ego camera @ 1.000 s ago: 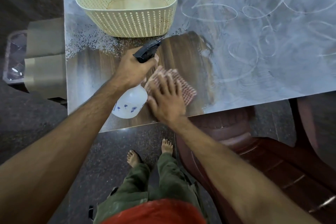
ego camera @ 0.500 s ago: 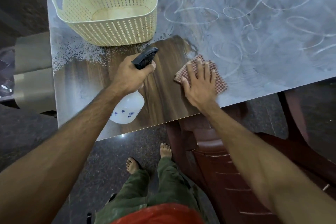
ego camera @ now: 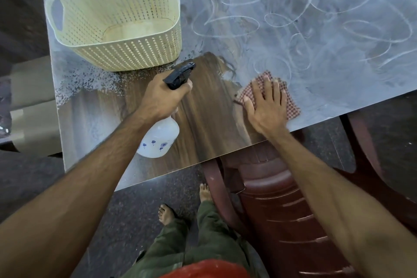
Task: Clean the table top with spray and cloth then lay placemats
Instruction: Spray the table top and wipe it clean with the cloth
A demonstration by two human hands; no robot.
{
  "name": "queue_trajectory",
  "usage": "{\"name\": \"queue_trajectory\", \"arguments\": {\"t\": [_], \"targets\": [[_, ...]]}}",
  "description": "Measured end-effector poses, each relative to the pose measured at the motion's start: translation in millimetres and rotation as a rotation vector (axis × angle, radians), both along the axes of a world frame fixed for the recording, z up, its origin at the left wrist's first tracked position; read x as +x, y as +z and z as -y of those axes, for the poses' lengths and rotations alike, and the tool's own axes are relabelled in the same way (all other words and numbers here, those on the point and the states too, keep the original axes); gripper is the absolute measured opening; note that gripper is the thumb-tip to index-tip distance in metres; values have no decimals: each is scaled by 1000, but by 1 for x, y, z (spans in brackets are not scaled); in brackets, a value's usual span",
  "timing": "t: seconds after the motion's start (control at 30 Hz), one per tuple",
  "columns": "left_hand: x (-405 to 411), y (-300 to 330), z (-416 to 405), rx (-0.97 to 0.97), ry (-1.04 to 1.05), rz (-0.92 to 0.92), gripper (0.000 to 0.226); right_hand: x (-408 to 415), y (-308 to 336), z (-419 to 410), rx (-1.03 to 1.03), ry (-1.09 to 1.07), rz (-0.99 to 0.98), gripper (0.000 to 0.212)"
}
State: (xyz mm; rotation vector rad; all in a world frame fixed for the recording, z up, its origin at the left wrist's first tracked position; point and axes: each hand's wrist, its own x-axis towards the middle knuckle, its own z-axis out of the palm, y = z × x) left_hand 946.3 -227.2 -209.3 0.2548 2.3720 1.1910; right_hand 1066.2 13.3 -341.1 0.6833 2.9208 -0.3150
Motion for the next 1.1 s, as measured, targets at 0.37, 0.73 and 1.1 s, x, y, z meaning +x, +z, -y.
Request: {"name": "queue_trajectory", "arguments": {"t": [0.37, 0.73, 1.1], "targets": [[-10, 4, -18, 25, 2, 0, 24, 39, -2, 67, -17, 329, -36, 61], [-22, -1, -15, 26, 24, -15, 30, -93, -3, 21, -21, 106, -7, 65], [-34, 0, -18, 51, 59, 14, 30, -38, -1, -6, 8, 137, 13, 66]]}}
